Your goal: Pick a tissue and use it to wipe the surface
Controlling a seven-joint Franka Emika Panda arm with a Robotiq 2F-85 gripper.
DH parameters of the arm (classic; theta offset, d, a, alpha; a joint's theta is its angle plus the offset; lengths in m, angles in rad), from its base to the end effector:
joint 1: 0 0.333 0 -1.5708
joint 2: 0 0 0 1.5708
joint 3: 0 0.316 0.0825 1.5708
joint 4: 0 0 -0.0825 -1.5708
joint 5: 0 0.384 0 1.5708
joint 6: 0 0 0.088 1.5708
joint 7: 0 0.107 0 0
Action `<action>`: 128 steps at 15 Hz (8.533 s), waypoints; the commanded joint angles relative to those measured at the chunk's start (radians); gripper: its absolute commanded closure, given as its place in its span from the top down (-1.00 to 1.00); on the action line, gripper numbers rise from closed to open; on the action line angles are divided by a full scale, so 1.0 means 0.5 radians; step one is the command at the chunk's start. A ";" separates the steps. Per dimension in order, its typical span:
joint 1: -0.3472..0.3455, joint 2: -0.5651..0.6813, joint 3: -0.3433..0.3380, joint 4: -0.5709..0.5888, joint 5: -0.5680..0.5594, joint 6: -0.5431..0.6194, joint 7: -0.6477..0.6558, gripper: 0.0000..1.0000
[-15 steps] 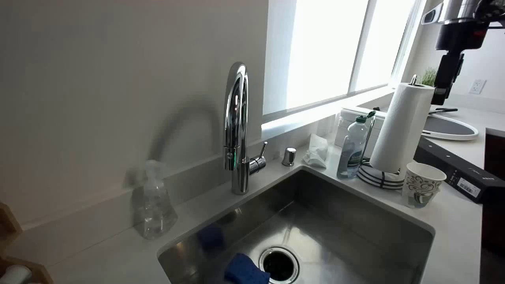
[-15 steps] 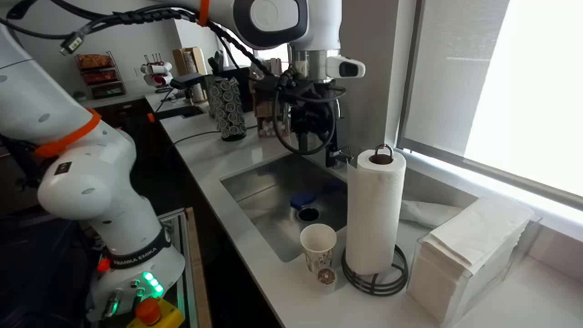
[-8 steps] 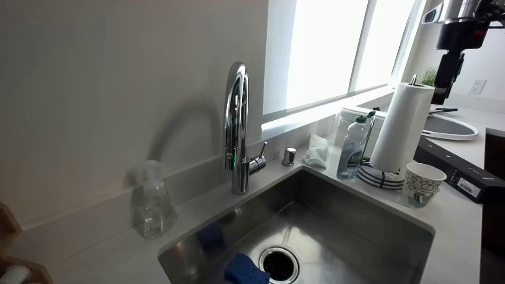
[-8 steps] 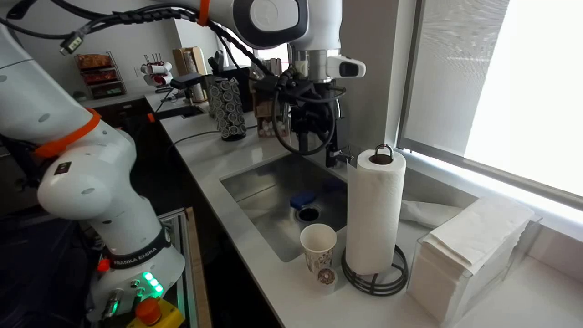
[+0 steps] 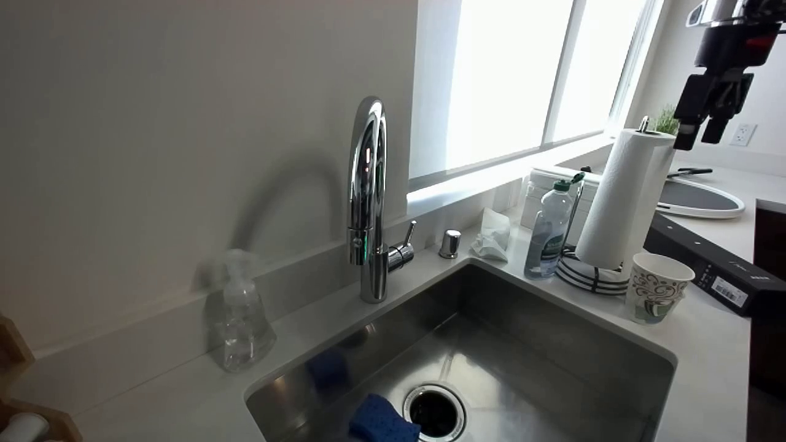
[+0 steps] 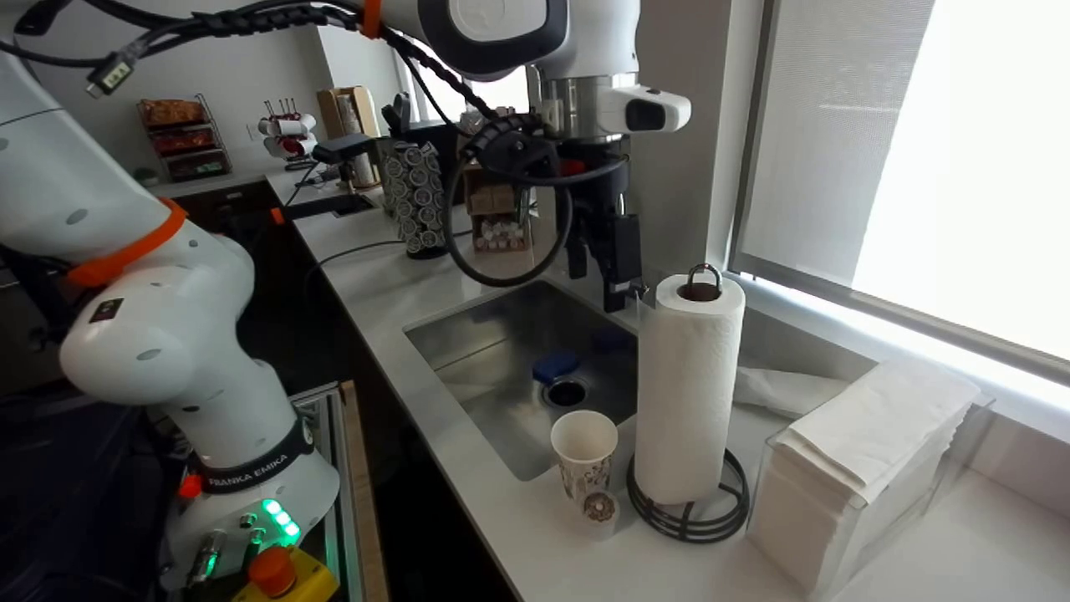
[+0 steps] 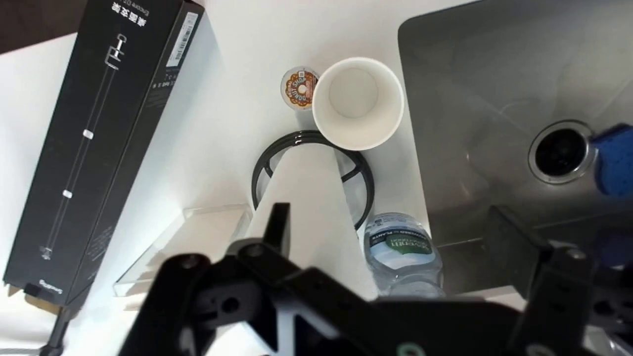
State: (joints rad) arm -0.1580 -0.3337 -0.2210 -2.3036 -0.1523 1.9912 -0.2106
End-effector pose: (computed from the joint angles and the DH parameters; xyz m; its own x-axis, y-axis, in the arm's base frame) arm 0.4148 -0.1807 0.4765 0.9954 -0.0958 -0.0007 -0.0955 -0.9930 0.0694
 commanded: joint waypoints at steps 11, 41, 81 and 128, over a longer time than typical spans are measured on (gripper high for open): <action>-0.236 0.019 0.210 -0.170 -0.256 0.470 1.179 1.00; -0.228 0.246 0.211 -0.158 -0.148 0.565 1.335 -0.99; 0.031 0.473 0.244 -0.219 -0.416 0.588 0.986 -0.99; -0.044 -0.068 0.401 -0.342 -0.473 0.603 0.931 -0.99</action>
State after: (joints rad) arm -0.1896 -0.3547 -0.0284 -2.4503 -0.3898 2.2782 0.2541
